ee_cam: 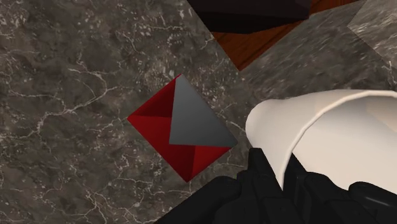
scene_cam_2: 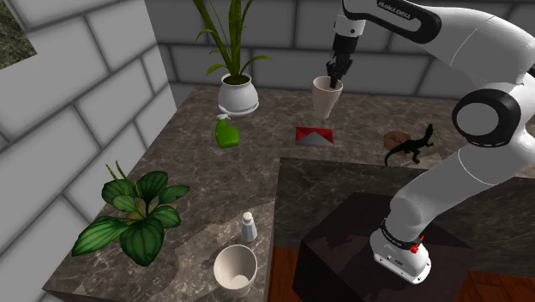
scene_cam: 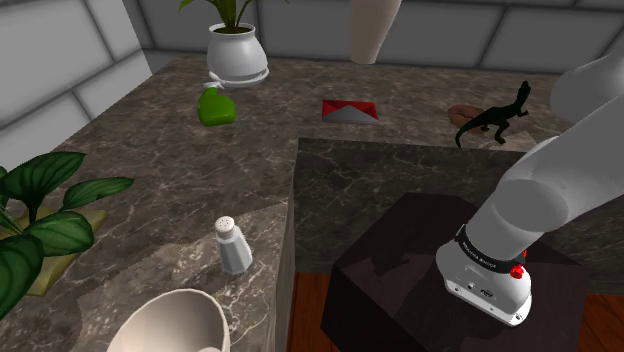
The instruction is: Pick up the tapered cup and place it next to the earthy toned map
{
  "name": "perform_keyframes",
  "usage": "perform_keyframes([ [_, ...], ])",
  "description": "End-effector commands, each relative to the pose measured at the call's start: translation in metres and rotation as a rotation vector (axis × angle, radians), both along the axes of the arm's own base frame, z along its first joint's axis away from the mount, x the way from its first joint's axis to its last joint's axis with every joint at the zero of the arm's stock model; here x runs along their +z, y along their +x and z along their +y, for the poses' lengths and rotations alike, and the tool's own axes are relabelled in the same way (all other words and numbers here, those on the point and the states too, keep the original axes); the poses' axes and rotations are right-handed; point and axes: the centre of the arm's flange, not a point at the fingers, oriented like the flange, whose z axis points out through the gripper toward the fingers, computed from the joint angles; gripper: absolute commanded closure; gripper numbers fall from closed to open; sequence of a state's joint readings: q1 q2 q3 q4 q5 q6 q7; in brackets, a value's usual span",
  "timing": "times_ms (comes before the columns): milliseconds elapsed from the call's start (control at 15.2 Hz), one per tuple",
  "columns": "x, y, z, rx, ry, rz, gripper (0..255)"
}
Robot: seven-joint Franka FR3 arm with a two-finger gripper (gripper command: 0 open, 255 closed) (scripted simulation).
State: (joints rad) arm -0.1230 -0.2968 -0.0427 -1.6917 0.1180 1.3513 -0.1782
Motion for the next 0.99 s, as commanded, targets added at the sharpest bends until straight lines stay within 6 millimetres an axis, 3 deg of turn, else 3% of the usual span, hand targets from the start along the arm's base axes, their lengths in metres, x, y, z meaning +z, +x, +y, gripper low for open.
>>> perform_keyframes([
  [0,-0.001,-0.012,-0.024,0.001,0.0,0.0,255],
  [924,0.0,-0.099,-0.187,0.001,0.0,0.0,255],
])
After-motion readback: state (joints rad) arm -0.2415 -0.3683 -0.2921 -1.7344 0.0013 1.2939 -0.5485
